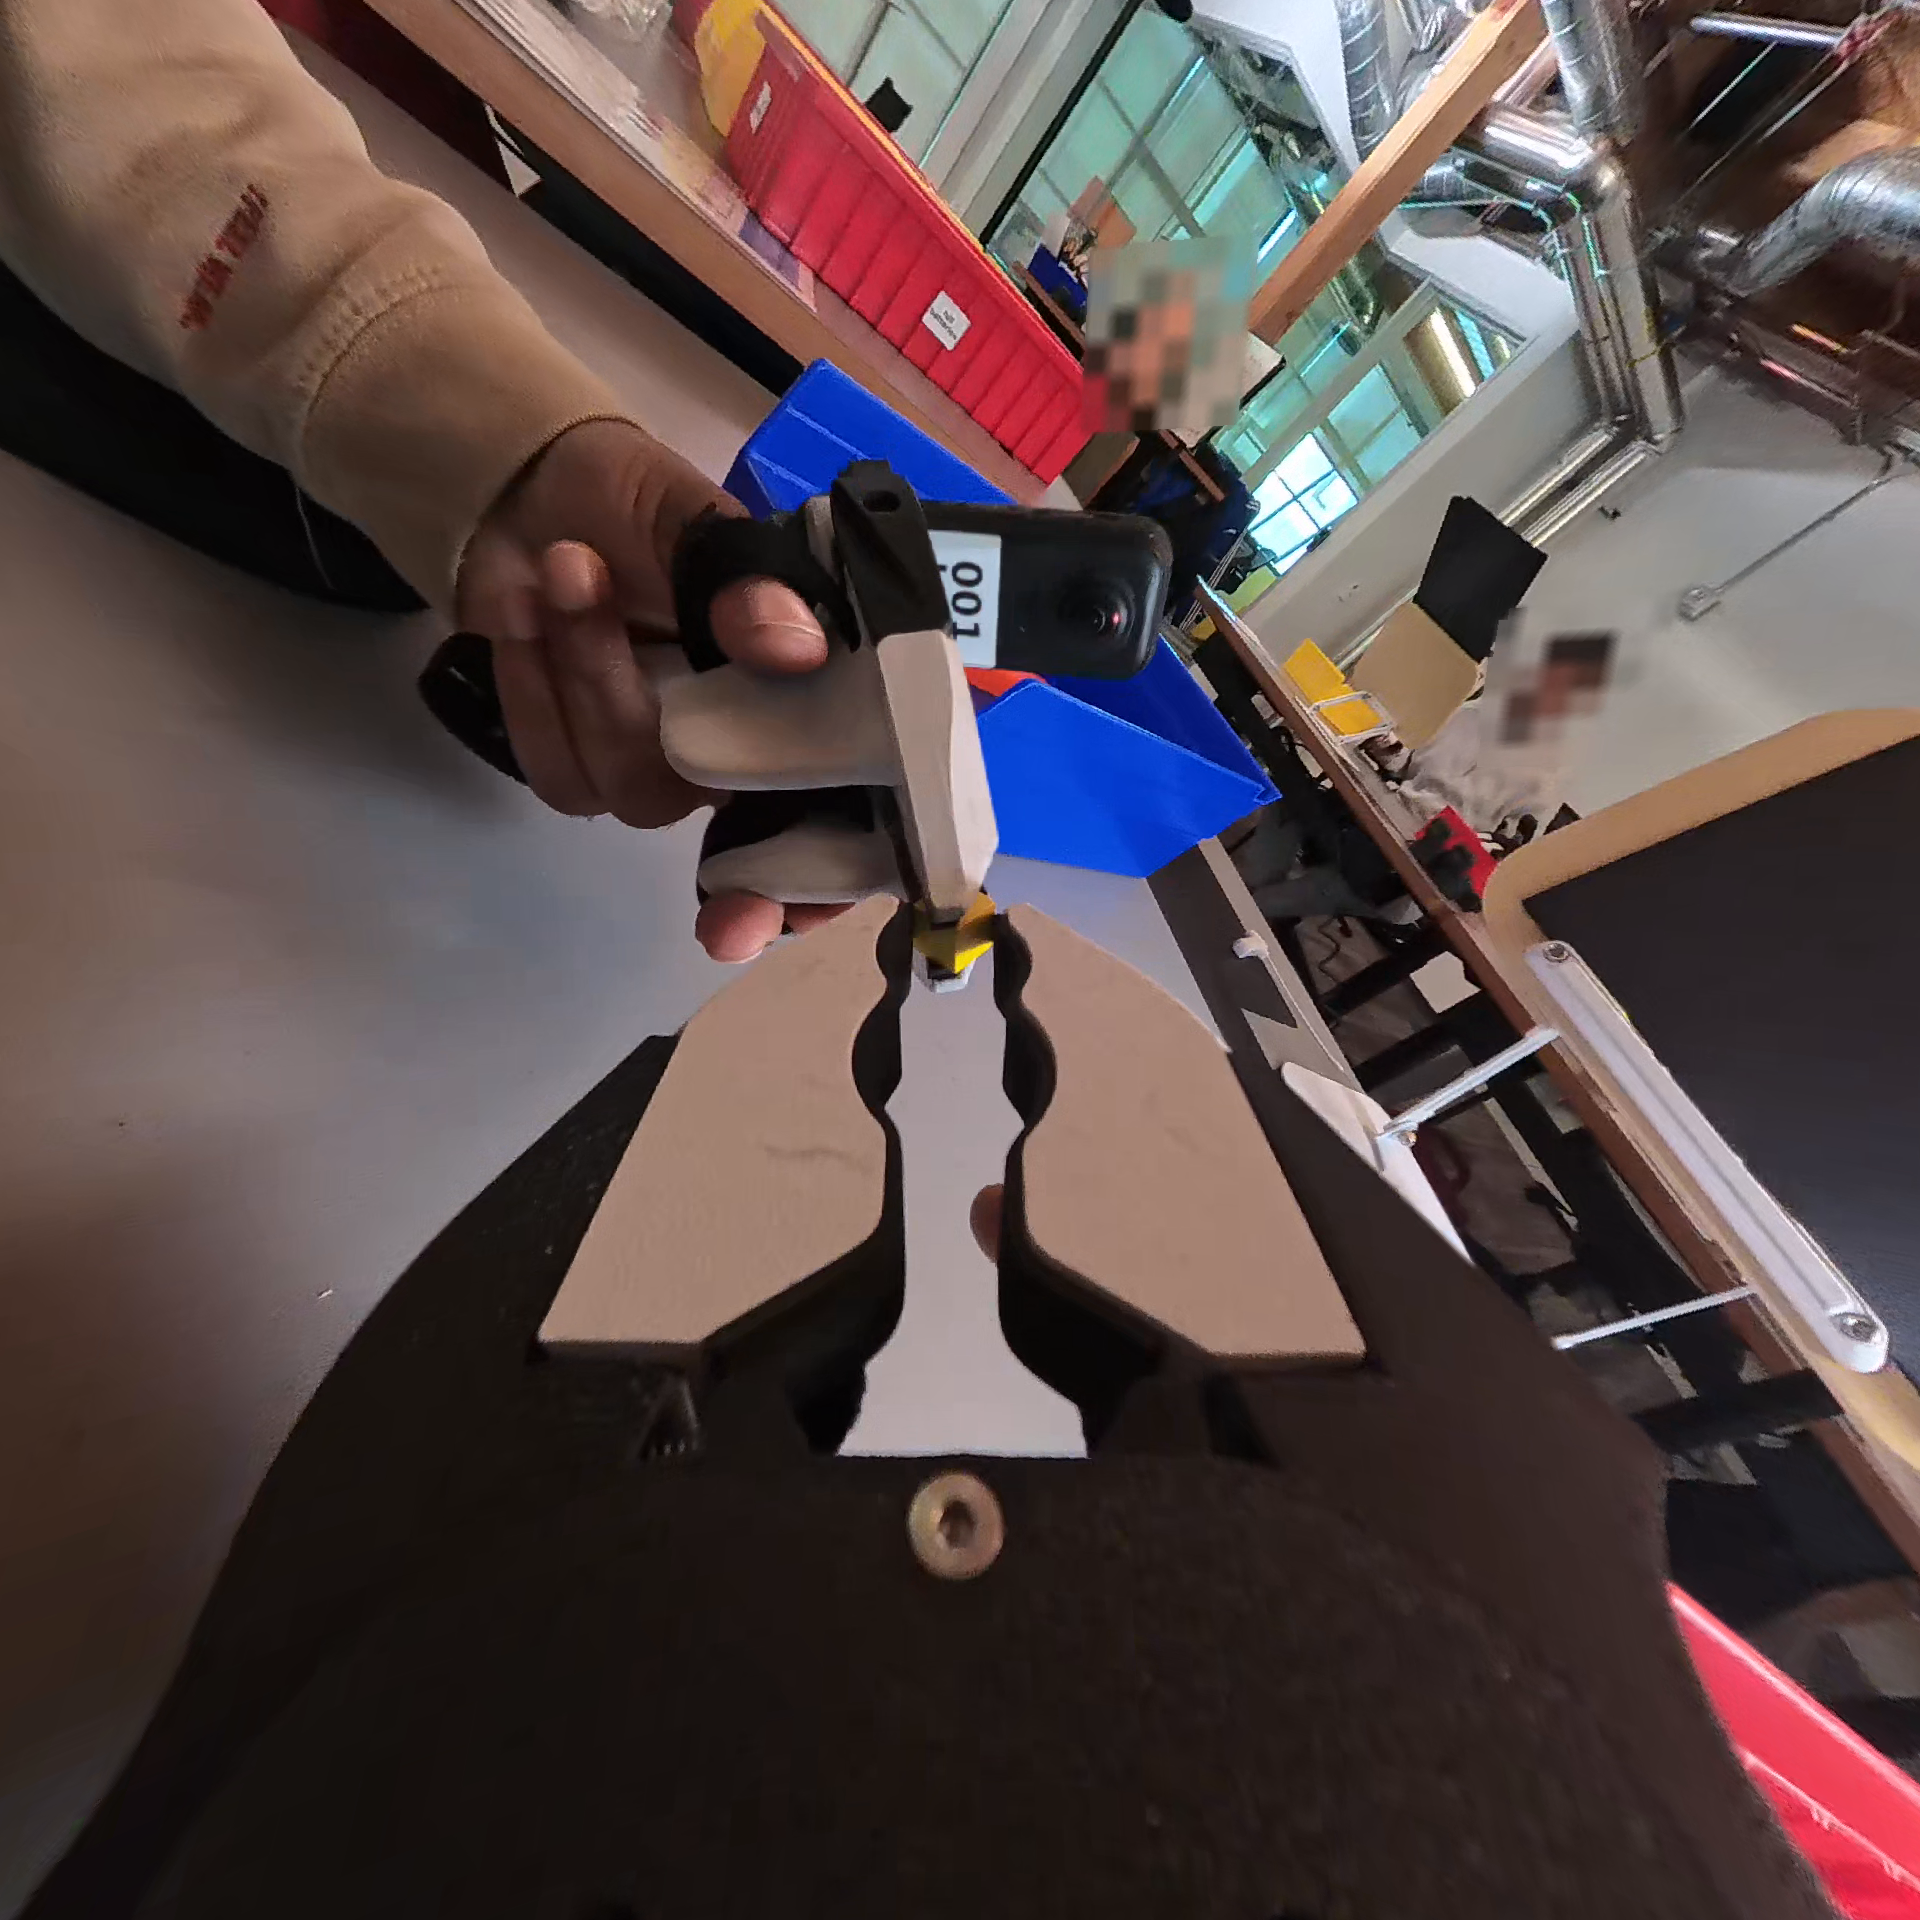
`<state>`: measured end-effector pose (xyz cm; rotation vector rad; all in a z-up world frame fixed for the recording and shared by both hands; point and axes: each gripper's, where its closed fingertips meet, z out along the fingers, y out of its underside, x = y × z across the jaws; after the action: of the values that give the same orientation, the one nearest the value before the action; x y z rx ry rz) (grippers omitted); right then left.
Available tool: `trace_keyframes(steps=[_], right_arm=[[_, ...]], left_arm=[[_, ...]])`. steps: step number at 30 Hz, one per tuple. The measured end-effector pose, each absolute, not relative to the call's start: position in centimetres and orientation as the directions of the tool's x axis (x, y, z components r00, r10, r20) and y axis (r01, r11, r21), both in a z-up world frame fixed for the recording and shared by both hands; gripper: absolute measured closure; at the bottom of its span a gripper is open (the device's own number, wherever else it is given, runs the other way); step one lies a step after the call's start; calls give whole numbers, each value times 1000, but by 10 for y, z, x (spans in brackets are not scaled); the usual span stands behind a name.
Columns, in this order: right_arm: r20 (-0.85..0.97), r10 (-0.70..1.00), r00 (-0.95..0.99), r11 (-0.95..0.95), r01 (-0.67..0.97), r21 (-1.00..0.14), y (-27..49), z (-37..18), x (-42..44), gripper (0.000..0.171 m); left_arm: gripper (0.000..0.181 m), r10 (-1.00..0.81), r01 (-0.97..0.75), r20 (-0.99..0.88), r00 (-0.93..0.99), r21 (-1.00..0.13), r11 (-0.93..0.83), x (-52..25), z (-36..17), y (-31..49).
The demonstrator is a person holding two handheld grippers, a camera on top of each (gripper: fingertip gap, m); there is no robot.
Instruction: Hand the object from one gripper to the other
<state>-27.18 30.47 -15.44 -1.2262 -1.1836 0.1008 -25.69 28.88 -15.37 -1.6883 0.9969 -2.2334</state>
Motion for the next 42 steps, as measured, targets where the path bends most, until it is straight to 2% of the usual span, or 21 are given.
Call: trace_keyframes(steps=[2,5,7,9,11,14,18,20,22,24,26,28,30,32,35,38,40,42], right_arm=[[600,662,449,385,483,-786,303,-154,-272,157],[420,794,440,273,359,-892,297,-150,-270,157],[213,883,419,126,224,-966,294,-145,-266,157],[-82,939,333,-120,96,-988,290,-144,-264,157],[-326,921,213,-331,-13,-943,285,-141,-265,157],[-561,826,53,-555,-92,-826,279,-138,-272,158],[-736,676,-37,-736,-87,-672,278,-148,-279,157],[-788,610,-82,-792,-93,-604,277,-150,-281,157],[-816,568,-111,-823,-105,-558,279,-149,-280,158],[-795,605,-55,-793,-139,-594,288,-150,-276,157],[-687,720,97,-666,-179,-724,302,-148,-264,148],[-451,841,298,-432,-130,-892,312,-145,-251,143],[-150,879,452,-169,2,-986,314,-142,-246,143],[155,834,530,71,175,-982,314,-144,-249,143],[482,694,535,290,404,-868,313,-152,-261,145],[612,599,516,370,500,-783,312,-153,-268,148],[653,555,516,384,537,-751,313,-151,-267,158],[650,564,510,384,535,-753,312,-150,-266,159]], left_arm=[[170,-502,-249,784,-367,-602,-759,-257,-152,287],[162,-528,-232,757,-386,-633,-738,-261,-147,290],[159,-620,-205,687,-378,-715,-668,-263,-146,293],[158,-767,-194,539,-348,-842,-504,-265,-149,290],[156,-883,-194,358,-305,-931,-311,-264,-155,287],[153,-958,-143,114,-264,-987,-78,-262,-155,281],[157,-970,-100,-95,-223,-988,120,-262,-152,276],[167,-964,-97,-148,-223,-980,173,-263,-152,273],[168,-966,-108,-175,-193,-974,198,-262,-153,276],[169,-978,-131,-148,-146,-977,168,-260,-153,285],[169,-990,-114,-2,-142,-993,19,-263,-147,293],[169,-964,-96,217,-157,-974,-203,-265,-141,303],[169,-890,-72,421,-178,-907,-415,-266,-138,312],[170,-782,-65,585,-216,-807,-586,-266,-138,316],[170,-643,-89,720,-260,-681,-727,-261,-143,312],[170,-558,-118,776,-294,-609,-784,-256,-146,302],[171,-534,-123,791,-301,-587,-800,-253,-147,298],[171,-523,-125,791,-317,-582,-804,-254,-145,298]])
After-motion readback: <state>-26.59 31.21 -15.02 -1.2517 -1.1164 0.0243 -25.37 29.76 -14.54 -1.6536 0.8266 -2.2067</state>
